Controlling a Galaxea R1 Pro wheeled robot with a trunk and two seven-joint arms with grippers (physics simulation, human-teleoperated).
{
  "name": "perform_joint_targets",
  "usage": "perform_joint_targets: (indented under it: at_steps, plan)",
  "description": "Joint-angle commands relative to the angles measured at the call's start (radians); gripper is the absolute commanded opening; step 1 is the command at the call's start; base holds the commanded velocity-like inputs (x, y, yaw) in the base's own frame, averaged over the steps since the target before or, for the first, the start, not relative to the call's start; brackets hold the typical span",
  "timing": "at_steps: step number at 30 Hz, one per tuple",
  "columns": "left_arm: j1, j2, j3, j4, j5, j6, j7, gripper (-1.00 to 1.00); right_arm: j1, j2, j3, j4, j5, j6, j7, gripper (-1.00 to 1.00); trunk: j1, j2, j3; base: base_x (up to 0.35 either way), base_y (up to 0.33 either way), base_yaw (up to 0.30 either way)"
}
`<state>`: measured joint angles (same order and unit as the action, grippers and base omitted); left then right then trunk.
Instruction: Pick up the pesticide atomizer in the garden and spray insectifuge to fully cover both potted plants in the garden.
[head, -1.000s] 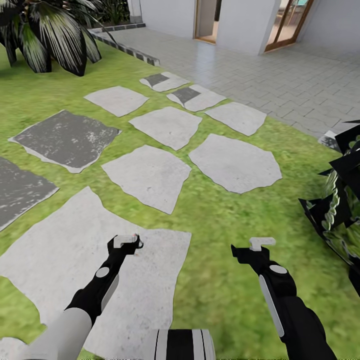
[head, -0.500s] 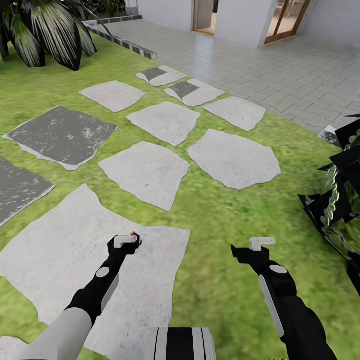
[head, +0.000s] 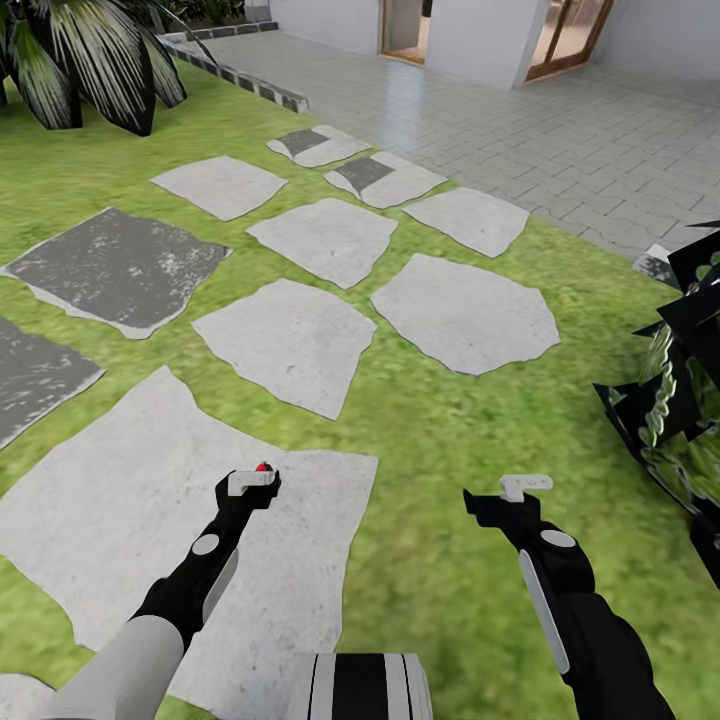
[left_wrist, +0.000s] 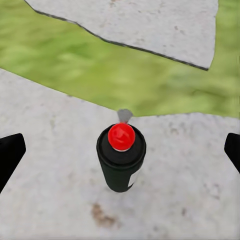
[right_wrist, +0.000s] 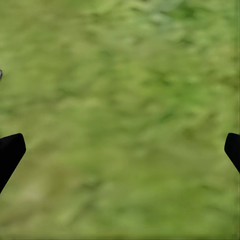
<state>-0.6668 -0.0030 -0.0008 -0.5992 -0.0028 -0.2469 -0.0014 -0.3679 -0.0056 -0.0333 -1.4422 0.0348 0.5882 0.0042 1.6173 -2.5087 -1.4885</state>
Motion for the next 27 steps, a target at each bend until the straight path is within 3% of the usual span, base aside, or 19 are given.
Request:
perform_joint_targets:
  at_steps: [1,12,19,27]
  plan:
    - [0.000,0.000,0.000,0.000,0.000,-0.003,0.000,1.00,0.000,0.000,0.001,-0.001,0.004,0.005,0.000,1.00,0.000,0.000,-0.001,0.000,0.000,0.000]
    - [0.000,0.000,0.001,0.001,0.000,-0.003,0.000,1.00,0.000,-0.002,-0.001,-0.001,0.004,0.005,0.002,1.00,0.000,0.000,-0.001,0.000,0.000,0.000]
    - [0.000,0.000,0.004,0.000,0.005,-0.003,0.000,1.00,0.000,-0.001,-0.002,-0.001,0.004,0.005,0.002,1.00,0.003,-0.002,-0.028,0.000,0.000,0.000]
    - [0.000,0.000,0.005,0.000,0.007,-0.003,0.000,1.00,0.000,0.000,-0.002,-0.001,0.004,0.005,0.002,1.00,0.003,-0.002,-0.033,0.000,0.000,0.000]
